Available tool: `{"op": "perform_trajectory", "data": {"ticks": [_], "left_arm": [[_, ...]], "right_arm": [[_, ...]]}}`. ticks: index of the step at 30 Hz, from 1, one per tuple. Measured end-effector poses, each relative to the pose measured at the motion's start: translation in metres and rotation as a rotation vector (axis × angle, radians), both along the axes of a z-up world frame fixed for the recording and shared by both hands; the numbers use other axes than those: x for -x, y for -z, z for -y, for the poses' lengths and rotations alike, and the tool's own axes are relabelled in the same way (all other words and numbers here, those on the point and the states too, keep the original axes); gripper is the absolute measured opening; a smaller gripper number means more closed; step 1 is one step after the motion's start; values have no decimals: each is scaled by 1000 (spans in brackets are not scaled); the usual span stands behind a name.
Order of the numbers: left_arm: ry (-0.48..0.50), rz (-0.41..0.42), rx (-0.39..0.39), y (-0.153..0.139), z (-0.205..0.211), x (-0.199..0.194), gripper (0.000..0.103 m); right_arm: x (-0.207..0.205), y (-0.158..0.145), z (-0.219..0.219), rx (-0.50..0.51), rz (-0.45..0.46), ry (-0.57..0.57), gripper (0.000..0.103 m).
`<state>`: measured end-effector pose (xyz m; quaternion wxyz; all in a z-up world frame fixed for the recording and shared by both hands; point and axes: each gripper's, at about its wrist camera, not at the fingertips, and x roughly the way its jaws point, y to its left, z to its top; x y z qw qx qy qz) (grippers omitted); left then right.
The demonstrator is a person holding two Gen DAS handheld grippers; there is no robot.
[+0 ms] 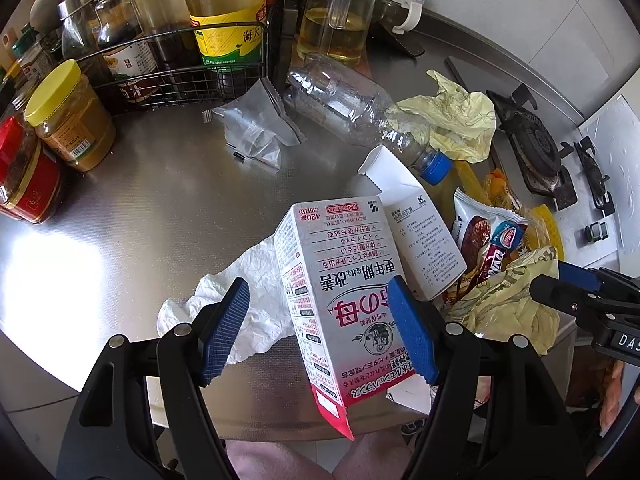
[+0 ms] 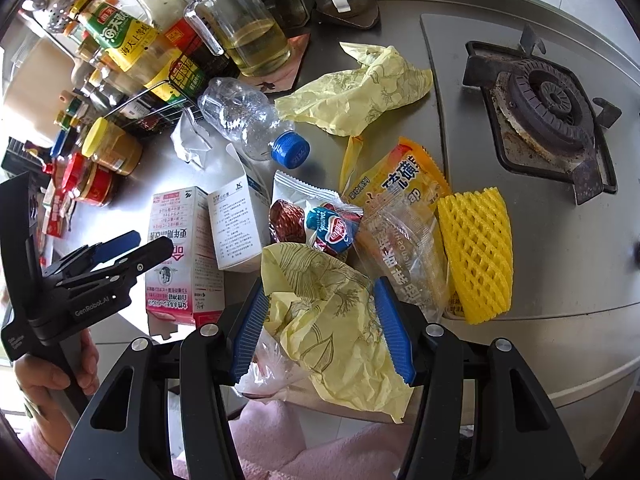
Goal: Collect trash
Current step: 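Grasp the pink-and-white carton with the left tool while the right tool grasps the yellow bag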
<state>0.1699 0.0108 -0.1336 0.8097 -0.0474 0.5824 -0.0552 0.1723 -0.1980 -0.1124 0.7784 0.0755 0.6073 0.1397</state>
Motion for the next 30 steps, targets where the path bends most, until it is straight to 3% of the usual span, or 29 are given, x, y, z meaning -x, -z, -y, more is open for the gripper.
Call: {"op": "perform_trajectory", "data": {"ticks": [9, 10, 12, 19, 28, 30], "left_arm": [[-28, -6, 41, 5, -9, 0, 75], [-29, -9, 49, 6, -10, 0, 76], [-33, -12, 61, 8, -10, -1, 79], [-29, -32, 110, 19, 0, -8, 84], [-4, -62, 101, 37, 19, -8, 84], [2, -72, 102, 41, 23, -6, 80]], "right_arm": [[-1, 14, -4, 5, -31, -23, 56], [-1, 16, -3, 7, -32, -23, 53], [-3, 18, -3, -2, -34, -17, 37], [-12, 14, 2, 16, 26, 8, 21], [-25, -2, 14, 16, 99, 45, 16], [-25, -8, 13, 14, 115, 46, 16]]}}
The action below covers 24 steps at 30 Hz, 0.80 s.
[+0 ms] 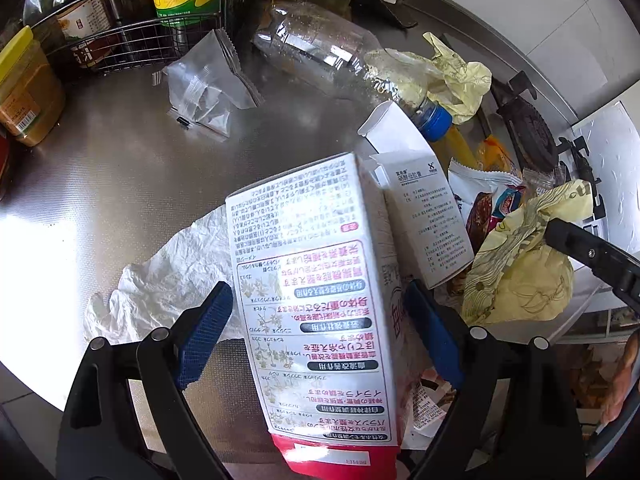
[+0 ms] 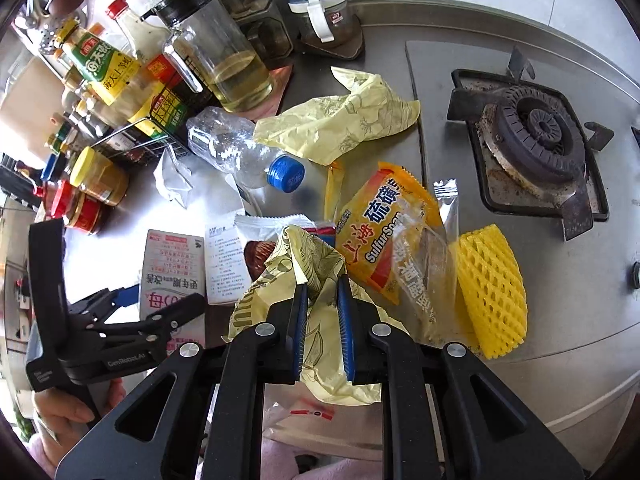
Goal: Collect trash
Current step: 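Grasp the pink-and-white carton with the left tool while the right tool grasps the yellow bag, then lift the carton and yellow bag and carry both down toward the floor bin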
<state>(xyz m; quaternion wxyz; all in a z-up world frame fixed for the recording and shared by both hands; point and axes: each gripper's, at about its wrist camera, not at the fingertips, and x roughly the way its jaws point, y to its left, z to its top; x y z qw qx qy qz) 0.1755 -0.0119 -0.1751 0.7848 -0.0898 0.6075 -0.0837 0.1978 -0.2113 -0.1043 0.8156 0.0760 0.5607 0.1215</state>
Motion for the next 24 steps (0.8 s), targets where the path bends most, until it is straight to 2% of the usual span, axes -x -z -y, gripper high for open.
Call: {"op": "perform_trajectory", "data": {"ticks": [3, 8, 19, 24], "left_arm": [[-2, -9, 12, 1, 1, 2, 60], [-5, 36, 1, -17, -2, 2, 58], [-10, 211, -17, -98, -10, 19, 57], [12, 267, 3, -122, -2, 34, 57]], "right_arm": [[-1, -10, 1, -4, 23, 0, 16], [0, -25, -1, -14, 57, 5, 16], [14, -71, -6, -23, 162, 6, 16], [25, -84, -3, -16, 196, 18, 16]]}}
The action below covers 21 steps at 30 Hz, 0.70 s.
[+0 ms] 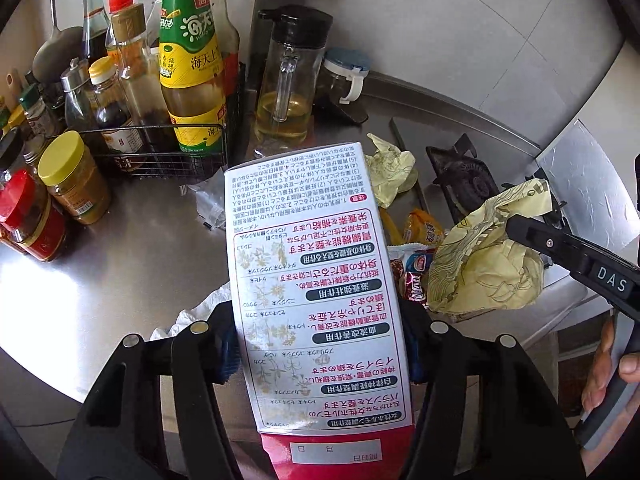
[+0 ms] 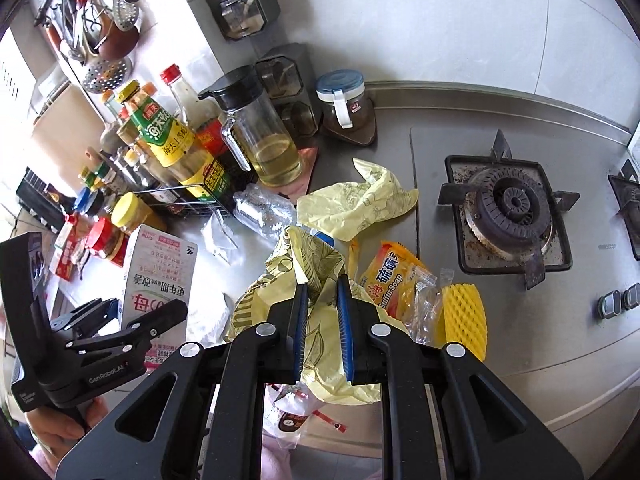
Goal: Collect trash
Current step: 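Lift the carton and yellow bag and carry both down toward the floor bin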
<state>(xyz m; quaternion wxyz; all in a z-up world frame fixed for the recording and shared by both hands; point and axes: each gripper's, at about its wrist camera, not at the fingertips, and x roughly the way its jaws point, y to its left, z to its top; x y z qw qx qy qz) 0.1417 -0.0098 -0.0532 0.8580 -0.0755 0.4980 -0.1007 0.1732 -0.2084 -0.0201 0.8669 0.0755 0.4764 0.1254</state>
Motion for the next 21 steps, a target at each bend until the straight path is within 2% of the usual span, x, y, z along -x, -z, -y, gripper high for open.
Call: {"op": "perform_trajectory", "data": {"ticks": [5, 21], "left_arm": [[37, 33, 9, -12, 9, 10, 57], [87, 77, 15, -16, 16, 19, 57]], "right_arm": [[11, -8, 6, 2, 18, 21, 16], [40, -11, 14, 22, 34, 75, 16]]}}
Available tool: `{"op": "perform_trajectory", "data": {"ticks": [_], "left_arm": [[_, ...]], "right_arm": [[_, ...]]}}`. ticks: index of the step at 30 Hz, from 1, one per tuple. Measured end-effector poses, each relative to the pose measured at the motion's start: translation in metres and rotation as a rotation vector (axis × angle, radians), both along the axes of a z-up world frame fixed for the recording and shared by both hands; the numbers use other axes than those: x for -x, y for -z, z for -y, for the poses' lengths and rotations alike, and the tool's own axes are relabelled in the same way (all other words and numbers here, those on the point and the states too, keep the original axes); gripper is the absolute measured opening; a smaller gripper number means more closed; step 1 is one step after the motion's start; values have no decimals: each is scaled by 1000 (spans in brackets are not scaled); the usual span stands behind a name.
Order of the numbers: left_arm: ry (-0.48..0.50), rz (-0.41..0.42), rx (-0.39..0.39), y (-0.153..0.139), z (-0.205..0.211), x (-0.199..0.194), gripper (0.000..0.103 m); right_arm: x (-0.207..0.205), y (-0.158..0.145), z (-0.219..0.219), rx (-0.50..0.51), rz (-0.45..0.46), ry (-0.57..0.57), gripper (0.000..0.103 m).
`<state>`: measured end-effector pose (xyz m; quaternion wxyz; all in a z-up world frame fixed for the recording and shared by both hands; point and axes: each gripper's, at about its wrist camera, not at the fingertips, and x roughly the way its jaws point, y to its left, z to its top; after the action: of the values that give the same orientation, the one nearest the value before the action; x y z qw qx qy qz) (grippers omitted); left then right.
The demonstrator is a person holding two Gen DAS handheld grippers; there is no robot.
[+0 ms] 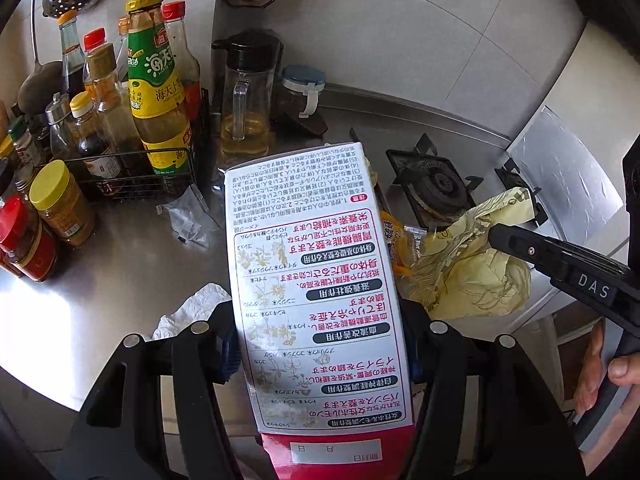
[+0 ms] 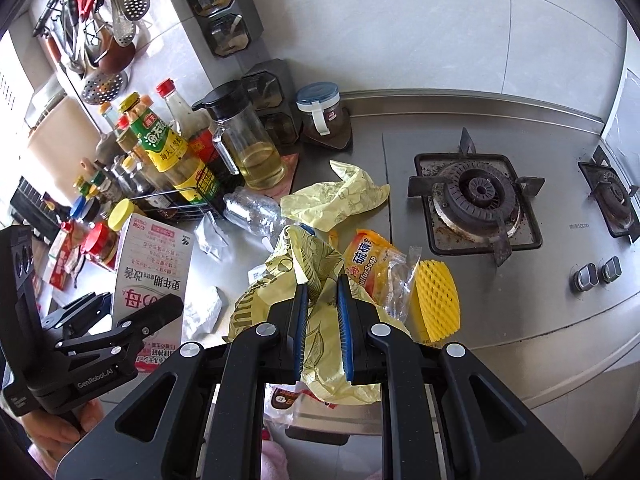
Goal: Collect trash
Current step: 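Lift the carton and yellow bag and carry both down toward the floor bin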
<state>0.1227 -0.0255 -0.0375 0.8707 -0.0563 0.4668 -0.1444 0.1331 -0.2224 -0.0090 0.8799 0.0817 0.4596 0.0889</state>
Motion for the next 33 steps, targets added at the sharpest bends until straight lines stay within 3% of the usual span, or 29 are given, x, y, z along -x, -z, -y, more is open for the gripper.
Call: {"op": "perform_trajectory", "data": {"ticks": [6, 10, 24, 33], "left_arm": [[18, 29, 9, -2, -2, 9, 57], [25, 52, 9, -1, -3, 15, 57], [83, 73, -13, 13, 9, 32, 56], [97, 71, 16, 26, 14, 46, 56]], "right_arm": [[17, -2, 4, -4, 28, 20, 16], [29, -1, 8, 48, 53, 55, 16], [69, 19, 29, -12, 62, 72, 16], [87, 38, 29, -49, 57, 48, 16]]}}
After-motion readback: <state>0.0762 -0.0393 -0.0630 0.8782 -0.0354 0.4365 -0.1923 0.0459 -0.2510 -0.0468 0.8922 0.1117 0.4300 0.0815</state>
